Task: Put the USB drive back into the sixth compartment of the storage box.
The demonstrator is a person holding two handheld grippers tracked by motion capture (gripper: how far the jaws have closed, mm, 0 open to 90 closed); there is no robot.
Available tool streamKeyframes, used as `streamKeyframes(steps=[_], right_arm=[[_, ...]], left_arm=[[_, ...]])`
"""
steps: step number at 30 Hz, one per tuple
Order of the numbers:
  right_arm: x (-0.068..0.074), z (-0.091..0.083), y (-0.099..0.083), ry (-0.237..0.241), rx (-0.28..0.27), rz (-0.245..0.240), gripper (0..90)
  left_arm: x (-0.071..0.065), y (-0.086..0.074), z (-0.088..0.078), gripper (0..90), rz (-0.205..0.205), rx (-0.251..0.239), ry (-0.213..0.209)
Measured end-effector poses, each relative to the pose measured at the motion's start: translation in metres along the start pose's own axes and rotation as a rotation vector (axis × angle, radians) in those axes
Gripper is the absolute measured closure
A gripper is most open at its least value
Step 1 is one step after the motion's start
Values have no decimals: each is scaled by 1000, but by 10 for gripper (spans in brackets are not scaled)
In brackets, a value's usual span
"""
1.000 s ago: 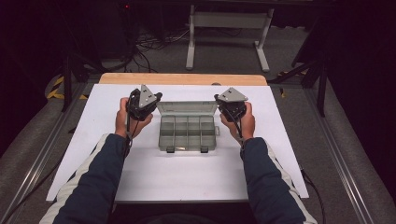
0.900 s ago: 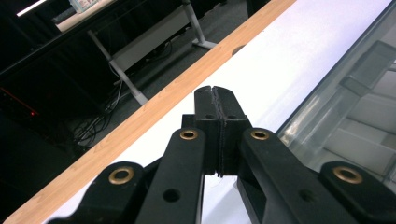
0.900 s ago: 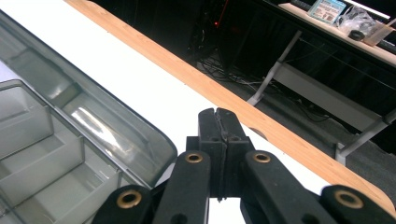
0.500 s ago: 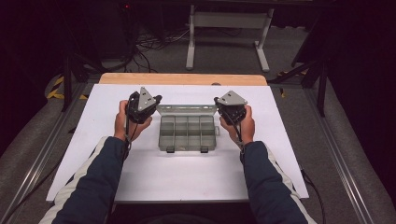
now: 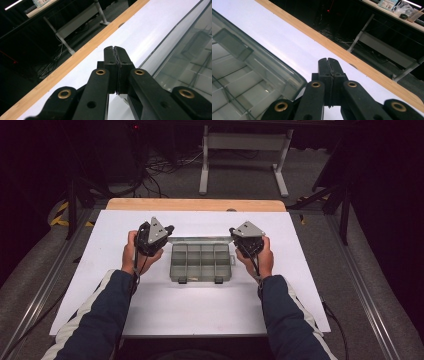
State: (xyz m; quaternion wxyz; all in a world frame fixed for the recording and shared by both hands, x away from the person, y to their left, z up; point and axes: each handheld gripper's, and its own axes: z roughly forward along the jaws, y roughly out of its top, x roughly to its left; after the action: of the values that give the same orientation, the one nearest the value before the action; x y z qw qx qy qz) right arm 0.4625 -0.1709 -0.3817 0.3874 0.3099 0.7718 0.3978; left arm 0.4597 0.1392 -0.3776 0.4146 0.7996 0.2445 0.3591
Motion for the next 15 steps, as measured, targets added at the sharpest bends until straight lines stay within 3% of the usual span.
streamKeyframes(steps=[15], right_arm=[[17,-17,-5,73,-12,-43,900]], left_arm=[[-20,2,-9,885,54,-10,-68]])
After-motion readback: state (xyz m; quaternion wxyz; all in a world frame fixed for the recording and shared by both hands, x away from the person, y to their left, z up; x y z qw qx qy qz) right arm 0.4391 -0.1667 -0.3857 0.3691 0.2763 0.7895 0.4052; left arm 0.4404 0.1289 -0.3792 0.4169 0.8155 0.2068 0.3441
